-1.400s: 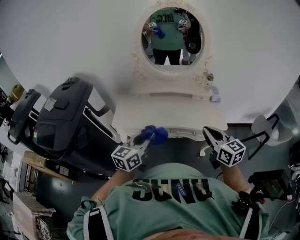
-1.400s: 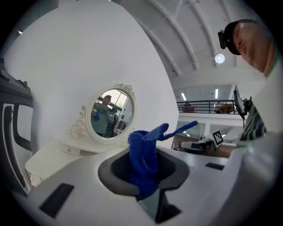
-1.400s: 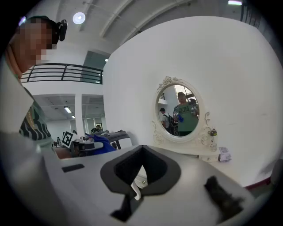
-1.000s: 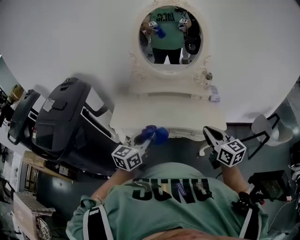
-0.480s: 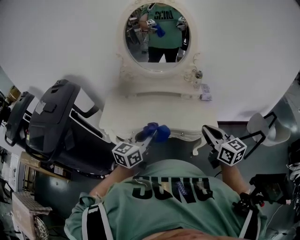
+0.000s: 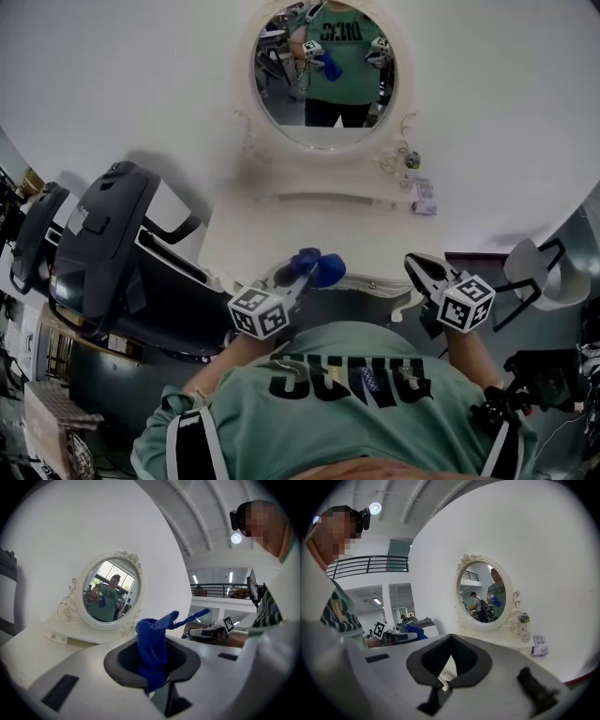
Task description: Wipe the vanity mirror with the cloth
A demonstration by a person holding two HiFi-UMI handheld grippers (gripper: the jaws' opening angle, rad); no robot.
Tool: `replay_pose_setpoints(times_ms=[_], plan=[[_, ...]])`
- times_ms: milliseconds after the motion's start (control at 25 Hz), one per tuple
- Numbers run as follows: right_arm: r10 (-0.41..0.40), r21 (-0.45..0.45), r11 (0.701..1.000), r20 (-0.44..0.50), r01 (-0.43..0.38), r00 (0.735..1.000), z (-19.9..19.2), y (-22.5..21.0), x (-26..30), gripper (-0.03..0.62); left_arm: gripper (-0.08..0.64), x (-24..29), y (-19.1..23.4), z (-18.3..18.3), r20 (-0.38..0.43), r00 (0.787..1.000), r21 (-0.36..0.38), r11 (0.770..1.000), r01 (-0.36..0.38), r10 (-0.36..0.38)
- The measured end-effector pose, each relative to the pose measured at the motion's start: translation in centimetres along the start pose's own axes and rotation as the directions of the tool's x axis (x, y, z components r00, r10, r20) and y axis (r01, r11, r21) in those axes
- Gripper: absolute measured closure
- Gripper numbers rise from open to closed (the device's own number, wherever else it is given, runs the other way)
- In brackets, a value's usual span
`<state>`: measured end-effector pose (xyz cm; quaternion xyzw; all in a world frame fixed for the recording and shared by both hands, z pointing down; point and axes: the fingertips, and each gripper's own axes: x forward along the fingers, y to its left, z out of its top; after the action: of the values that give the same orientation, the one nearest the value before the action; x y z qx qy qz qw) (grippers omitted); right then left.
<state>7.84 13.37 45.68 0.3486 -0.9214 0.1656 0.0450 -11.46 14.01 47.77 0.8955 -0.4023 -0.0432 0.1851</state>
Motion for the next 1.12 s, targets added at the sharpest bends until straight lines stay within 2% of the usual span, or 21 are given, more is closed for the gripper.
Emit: replay_pose_setpoints(times_ms=[200,360,520,640,720,760,800,840,880,960,1040,1120], plan=[[-0.045,0.004,0.999,0.023,0.045,0.999,2.6,-1.8,9.3,0.584,0.474,3.1,9.0,3.2,0.000,0.998,-0.004,0.998,0.062,-0.062],[-0.077,0.028,0.997,0.020,0.077,0.997,5.6,-2.7,17.4,0.584,0.474,5.0,17.2,8.7,-0.004,0.995,0.016,0.995,0.103,-0.103],[-0.116,0.025,0.993,0.033,0.115,0.993,9.3,-4.1,23.6,0.584,0.474,7.0,23.0,13.6,-0.012,0.992,0.113,0.986,0.124,-0.123],[-0.113,0.002,0.994,0.009,0.113,0.994,10.0,-5.0,26.2,0.584,0.474,9.0,25.6,15.8,-0.007,0.993,0.203,0.973,0.113,-0.114],[-0.114,-0.009,0.993,-0.010,0.114,0.993,10.1,-6.4,26.9,0.584,0.474,10.8,26.6,17.5,0.004,0.996,0.291,0.953,0.084,-0.089],[-0.115,-0.010,0.993,-0.017,0.115,0.993,10.2,-7.3,26.9,0.584,0.474,11.8,26.8,18.6,0.012,0.998,0.359,0.932,0.057,-0.066],[-0.114,-0.008,0.993,-0.021,0.114,0.993,10.4,-8.3,26.7,0.584,0.474,12.8,26.9,19.8,0.021,0.999,0.451,0.892,0.017,-0.030],[-0.110,-0.004,0.994,-0.024,0.109,0.994,10.5,-9.4,26.5,0.584,0.474,13.9,26.8,21.2,0.034,0.999,0.562,0.826,-0.035,0.020],[-0.100,0.000,0.995,-0.024,0.100,0.995,10.7,-10.6,26.1,0.584,0.474,15.0,26.8,22.8,0.056,0.995,0.672,0.734,-0.097,0.080],[-0.072,0.009,0.997,-0.020,0.073,0.997,11.1,-12.7,25.5,0.584,0.474,17.1,26.7,26.7,0.127,0.971,0.829,0.515,-0.216,0.204],[-0.037,0.011,0.999,-0.010,0.037,0.999,11.6,-14.5,24.7,0.584,0.474,19.4,26.0,31.5,0.217,0.930,0.909,0.285,-0.303,0.295],[-0.007,0.017,1.000,-0.002,0.007,1.000,11.9,-16.4,24.0,0.584,0.474,21.8,25.0,36.7,0.318,0.880,0.938,0.021,-0.347,0.352]])
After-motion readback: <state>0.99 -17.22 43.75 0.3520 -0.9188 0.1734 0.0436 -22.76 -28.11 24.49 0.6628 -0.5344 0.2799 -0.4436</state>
